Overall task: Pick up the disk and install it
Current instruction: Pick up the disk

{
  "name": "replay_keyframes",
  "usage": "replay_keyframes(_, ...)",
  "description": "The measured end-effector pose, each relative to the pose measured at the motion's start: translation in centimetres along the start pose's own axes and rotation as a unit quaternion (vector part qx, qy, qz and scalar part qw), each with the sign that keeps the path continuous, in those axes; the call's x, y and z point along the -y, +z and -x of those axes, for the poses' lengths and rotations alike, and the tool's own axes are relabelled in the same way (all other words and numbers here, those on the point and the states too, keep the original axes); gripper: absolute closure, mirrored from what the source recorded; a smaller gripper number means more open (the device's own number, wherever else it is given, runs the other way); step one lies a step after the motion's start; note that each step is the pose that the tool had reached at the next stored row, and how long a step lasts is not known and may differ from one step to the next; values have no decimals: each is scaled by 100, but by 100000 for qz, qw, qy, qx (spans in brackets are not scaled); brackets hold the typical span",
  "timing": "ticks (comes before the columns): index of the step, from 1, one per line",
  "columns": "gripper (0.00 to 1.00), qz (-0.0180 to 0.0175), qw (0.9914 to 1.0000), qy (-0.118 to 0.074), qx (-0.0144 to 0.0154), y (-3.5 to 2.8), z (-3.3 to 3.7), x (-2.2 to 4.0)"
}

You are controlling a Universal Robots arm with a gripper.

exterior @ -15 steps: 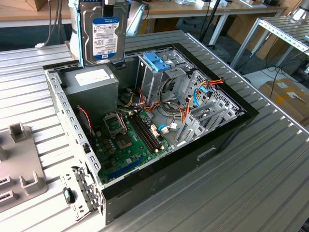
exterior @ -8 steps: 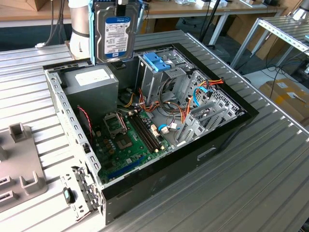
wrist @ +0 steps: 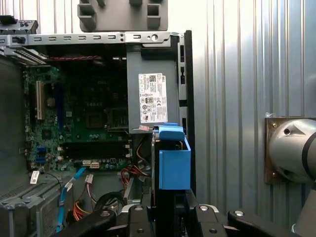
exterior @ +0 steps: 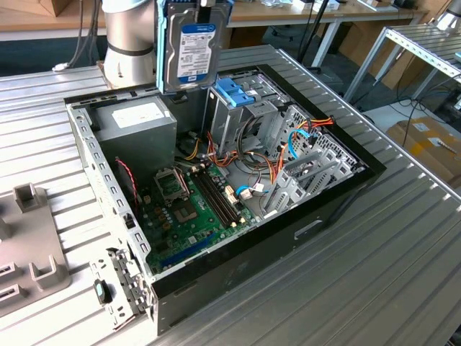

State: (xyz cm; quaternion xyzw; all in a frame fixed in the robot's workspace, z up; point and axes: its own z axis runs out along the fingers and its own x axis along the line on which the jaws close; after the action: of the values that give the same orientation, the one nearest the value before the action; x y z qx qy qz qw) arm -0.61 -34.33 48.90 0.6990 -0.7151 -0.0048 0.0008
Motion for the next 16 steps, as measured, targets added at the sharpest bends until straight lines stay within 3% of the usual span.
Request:
replay_keyframes(8, 65, -5, 100000, -5, 4, 0, 9, 364)
replay_keyframes(16, 65, -2, 100000, -2, 6, -1, 15, 655)
